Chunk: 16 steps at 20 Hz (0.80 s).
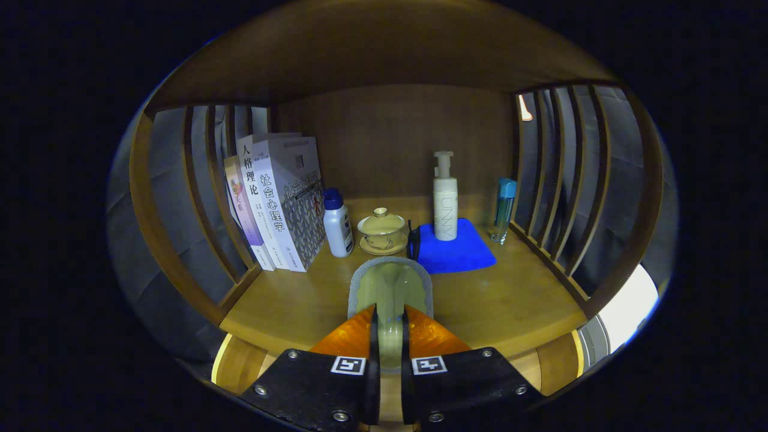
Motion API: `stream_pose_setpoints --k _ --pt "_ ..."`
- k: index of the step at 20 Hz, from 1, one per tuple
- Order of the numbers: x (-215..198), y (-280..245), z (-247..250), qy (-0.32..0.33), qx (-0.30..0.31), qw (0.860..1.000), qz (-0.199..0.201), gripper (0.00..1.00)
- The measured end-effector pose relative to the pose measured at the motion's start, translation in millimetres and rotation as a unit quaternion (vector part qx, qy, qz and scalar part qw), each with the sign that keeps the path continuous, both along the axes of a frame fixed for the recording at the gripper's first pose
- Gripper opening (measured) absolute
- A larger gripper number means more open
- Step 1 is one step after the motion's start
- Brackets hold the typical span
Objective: Pull open the drawer, take out the items inside it, and place them on the countertop above the cabinet.
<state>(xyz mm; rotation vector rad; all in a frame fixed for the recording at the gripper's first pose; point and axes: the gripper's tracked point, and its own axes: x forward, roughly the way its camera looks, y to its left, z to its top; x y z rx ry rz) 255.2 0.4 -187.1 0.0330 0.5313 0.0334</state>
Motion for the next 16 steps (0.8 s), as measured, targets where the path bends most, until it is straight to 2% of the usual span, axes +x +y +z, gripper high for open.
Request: stream_pose_setpoints --k 6,12,16 --pt "24 0 -15 0.009 -0.003 1.000 0.004 0.15" --pt "47 -4 -34 0.013 0.009 1.000 -0.006 0.24" --pt "49 -1 -44 0.008 -0.029 0.999 0.031 0.31"
